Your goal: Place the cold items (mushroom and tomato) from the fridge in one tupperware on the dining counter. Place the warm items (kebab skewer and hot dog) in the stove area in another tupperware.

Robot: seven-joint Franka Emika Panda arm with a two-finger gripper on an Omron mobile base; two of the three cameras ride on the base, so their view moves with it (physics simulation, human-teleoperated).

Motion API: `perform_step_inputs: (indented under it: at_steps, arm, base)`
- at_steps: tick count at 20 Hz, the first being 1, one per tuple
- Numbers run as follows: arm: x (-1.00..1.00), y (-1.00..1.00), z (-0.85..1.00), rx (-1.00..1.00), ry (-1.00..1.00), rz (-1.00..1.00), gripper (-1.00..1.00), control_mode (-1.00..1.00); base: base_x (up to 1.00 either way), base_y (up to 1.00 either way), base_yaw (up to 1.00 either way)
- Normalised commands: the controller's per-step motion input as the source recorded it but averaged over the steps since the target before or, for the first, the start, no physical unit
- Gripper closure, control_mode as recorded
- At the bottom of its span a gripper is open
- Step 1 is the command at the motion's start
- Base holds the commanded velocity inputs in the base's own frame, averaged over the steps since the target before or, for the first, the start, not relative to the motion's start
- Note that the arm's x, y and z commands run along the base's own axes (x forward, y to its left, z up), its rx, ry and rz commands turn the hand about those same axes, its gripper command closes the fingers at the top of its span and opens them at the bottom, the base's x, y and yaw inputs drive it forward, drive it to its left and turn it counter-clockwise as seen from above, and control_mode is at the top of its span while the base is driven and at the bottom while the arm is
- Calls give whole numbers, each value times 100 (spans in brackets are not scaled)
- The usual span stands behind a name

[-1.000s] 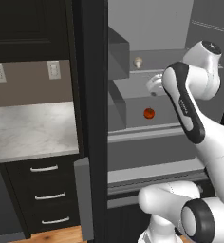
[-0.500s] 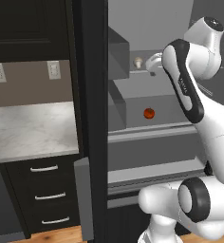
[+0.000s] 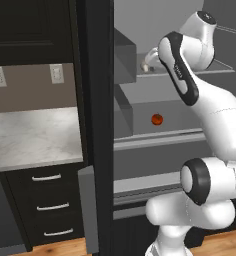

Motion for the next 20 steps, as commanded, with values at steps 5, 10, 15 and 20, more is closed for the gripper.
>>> perform_step_inputs:
  at_steps: [5,10,15,20]
  arm:
    - [80,24,0,-3,1,0,-100,-100]
    - [77,5,-2,-8,0,0,-100,-100]
    - [85,0,-14,-12,4,0,-100,-100]
    - [75,0,-17,-8,9,-1,-100,-100]
  base:
    - [0,0,0]
    - [0,0,0]
    - [0,0,0]
    - [0,0,0]
